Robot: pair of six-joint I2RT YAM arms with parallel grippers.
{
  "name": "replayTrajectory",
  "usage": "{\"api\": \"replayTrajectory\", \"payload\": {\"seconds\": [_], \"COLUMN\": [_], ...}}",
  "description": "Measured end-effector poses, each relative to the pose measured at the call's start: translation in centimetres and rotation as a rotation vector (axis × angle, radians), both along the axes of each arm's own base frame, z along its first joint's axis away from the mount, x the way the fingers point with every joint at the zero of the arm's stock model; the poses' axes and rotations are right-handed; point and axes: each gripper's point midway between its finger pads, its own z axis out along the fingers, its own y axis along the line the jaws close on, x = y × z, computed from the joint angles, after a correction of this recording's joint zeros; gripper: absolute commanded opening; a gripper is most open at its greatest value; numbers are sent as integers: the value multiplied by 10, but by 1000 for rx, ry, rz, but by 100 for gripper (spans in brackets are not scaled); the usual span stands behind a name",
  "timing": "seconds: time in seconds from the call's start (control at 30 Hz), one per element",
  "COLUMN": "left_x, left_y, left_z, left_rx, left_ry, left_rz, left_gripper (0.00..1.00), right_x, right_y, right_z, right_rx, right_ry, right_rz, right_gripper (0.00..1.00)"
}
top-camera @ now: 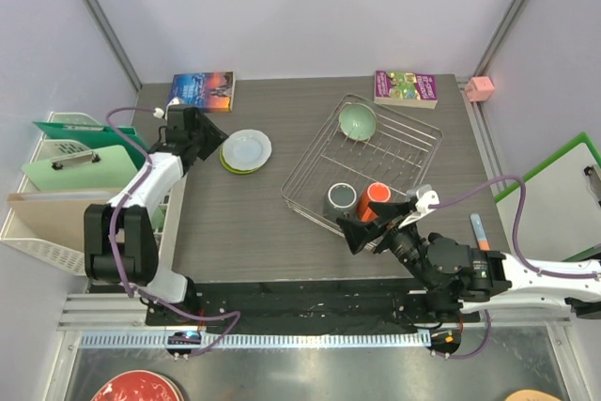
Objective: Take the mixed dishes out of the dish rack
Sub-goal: Place the plate at the center of the board, then pick up the bowl from the dish rack.
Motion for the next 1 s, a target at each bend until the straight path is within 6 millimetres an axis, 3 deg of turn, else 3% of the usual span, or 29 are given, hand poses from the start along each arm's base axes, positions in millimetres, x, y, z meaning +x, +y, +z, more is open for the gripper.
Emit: {"api": "replayTrajectory", "payload": {"seconds": [0.17, 0.3, 0.4, 0.5, 0.57, 0.67, 0.8, 0.93, 1.0], "left_x": [-11, -22, -32, -53, -68, -89, -112, -132, -139], "left_y": [1, -10, -34, -73, -96, -117, -121, -109, -103], "left_z": [40, 81, 117, 155, 168, 169, 149, 134, 136], "left_rx": [-1, 5, 24, 27, 18, 8, 25, 49, 57], "left_ry": [-80, -167, -251, -341, -374, -378, -345, -319, -328], "left_rz": [2, -26, -83, -185, -248, -315, -343, -339, -334], "left_gripper": [52, 55, 59, 64, 64, 64, 64, 64, 64], "right_x": [6, 15, 25, 38, 48, 70, 105, 148, 182], "right_y": [-7, -23, -39, -59, -68, -75, -69, -57, -58], "right_z": [1, 4, 20, 42, 57, 82, 102, 87, 75], "right_rx": [11, 31, 50, 51, 18, -29, -96, -231, -284], "right_ry": [2, 4, -30, -63, -78, -81, -72, -22, 41], "right_rz": [-52, -152, -249, -386, -471, -597, -665, -687, -694], "right_gripper": [100, 100, 99, 99, 100, 100, 100, 100, 90]}}
